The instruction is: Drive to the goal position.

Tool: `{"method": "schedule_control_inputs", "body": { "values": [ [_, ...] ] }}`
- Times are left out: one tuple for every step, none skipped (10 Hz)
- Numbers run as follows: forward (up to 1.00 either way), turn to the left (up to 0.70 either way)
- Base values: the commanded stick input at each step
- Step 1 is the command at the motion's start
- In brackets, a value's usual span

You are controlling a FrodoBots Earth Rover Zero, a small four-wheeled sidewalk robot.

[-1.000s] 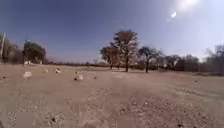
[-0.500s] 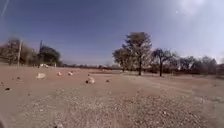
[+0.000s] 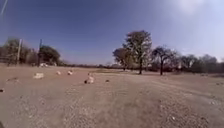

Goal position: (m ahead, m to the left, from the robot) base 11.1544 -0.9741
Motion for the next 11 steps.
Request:
{"method": "schedule_control_inputs", "body": {
  "values": [
    [0.5, 0.0],
    [0.5, 0.0],
    [0.5, 0.0],
    [0.5, 0.0],
    [0.5, 0.0],
    [0.5, 0.0],
    [0.5, 0.0],
    [0.5, 0.0],
    [0.5, 0.0],
    [0.5, 0.0],
    [0.5, 0.0]
  ]
}}
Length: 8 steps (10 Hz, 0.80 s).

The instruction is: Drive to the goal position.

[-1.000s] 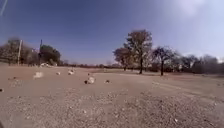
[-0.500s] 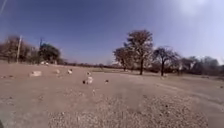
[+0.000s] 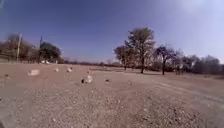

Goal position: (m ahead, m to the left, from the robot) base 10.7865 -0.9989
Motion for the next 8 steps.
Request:
{"method": "schedule_control_inputs", "body": {
  "values": [
    [0.5, 0.0],
    [0.5, 0.0],
    [0.5, 0.0],
    [0.5, 0.0],
    [0.5, 0.0],
    [0.5, 0.0],
    [0.5, 0.0],
    [0.5, 0.0]
  ]
}}
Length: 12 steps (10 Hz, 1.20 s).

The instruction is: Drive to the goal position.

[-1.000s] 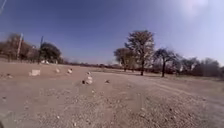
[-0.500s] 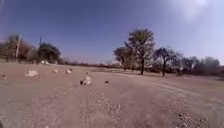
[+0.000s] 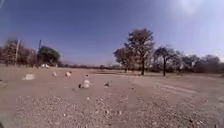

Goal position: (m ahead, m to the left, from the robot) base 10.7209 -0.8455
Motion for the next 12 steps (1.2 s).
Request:
{"method": "schedule_control_inputs", "body": {
  "values": [
    [0.5, 0.0],
    [0.5, 0.0],
    [0.5, 0.0],
    [0.5, 0.0],
    [0.5, 0.0],
    [0.5, 0.0],
    [0.5, 0.0],
    [0.5, 0.0],
    [0.5, 0.0],
    [0.5, 0.0],
    [0.5, 0.0],
    [0.5, 0.0]
  ]
}}
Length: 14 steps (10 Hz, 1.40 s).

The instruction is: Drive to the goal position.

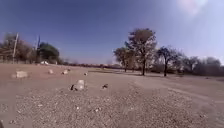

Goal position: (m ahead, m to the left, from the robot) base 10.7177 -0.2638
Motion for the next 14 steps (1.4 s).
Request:
{"method": "schedule_control_inputs", "body": {
  "values": [
    [0.5, 0.0],
    [0.5, 0.0],
    [0.5, 0.0],
    [0.5, 0.0],
    [0.5, 0.0],
    [0.5, -0.03],
    [0.5, -0.24],
    [0.5, -0.4],
    [0.5, -0.5],
    [0.5, -0.5],
    [0.5, -0.39],
    [0.5, 0.0],
    [0.5, 0.0],
    [0.5, 0.0]
  ]
}}
